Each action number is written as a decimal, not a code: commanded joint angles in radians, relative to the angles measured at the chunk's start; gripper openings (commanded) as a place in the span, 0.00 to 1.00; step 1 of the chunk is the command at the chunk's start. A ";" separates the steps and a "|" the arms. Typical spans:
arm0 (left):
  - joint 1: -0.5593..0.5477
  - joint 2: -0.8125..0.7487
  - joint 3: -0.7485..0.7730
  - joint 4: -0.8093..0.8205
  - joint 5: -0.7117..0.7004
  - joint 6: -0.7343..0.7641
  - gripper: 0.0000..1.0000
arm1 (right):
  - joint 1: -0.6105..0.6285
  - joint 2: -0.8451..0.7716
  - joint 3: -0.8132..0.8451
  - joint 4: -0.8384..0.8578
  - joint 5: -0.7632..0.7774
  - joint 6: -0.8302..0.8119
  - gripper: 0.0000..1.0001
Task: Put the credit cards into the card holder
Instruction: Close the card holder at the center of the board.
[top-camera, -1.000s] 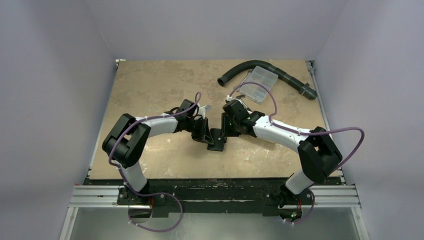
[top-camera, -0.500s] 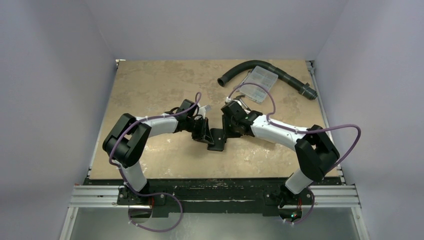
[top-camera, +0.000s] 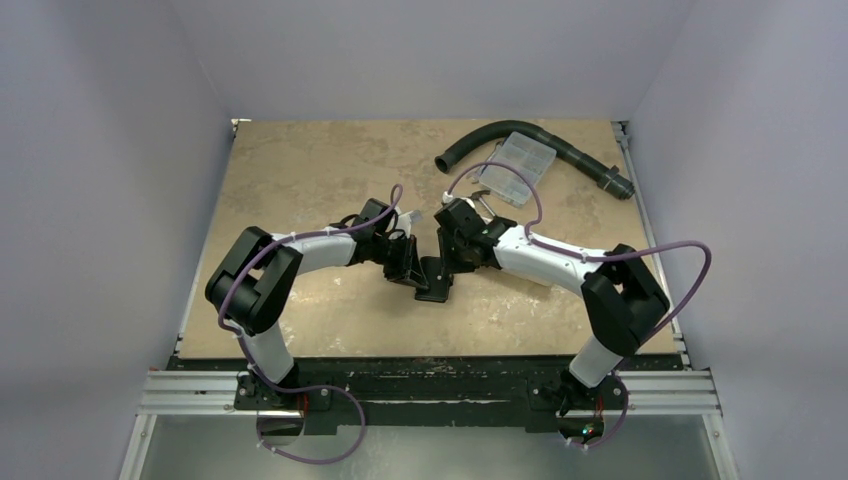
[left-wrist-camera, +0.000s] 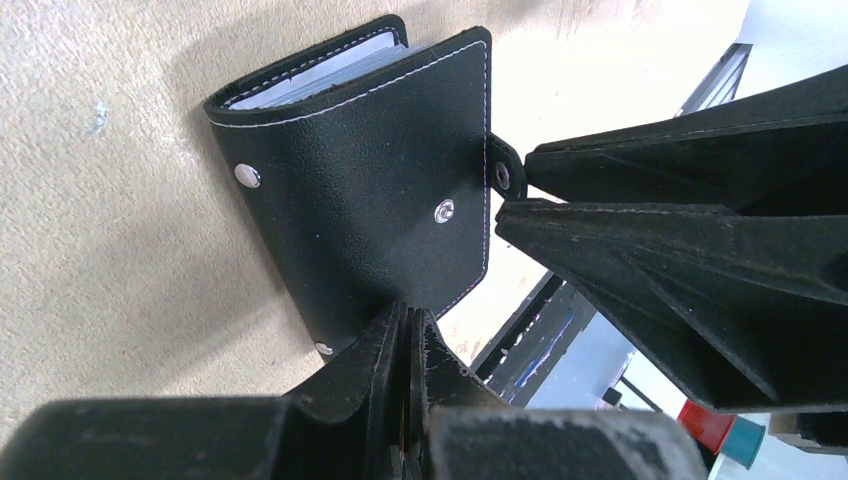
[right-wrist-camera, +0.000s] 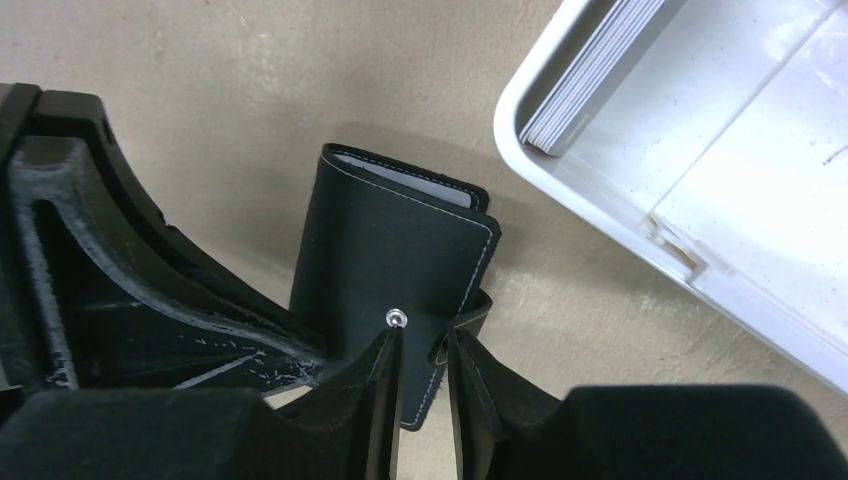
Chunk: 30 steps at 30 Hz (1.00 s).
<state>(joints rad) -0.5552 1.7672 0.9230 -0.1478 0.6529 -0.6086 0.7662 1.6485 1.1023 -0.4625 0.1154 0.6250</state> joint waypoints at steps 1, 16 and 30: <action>-0.008 0.031 -0.004 -0.012 -0.033 0.015 0.00 | 0.014 0.011 0.043 -0.045 0.053 -0.013 0.30; -0.007 0.026 -0.006 -0.010 -0.032 0.016 0.00 | 0.041 0.015 0.047 -0.078 0.118 0.002 0.12; -0.008 0.026 -0.006 -0.013 -0.032 0.018 0.00 | 0.034 -0.085 -0.059 0.051 0.077 -0.047 0.00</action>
<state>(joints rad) -0.5552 1.7672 0.9230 -0.1471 0.6537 -0.6086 0.8040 1.6463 1.0943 -0.5022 0.1913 0.6117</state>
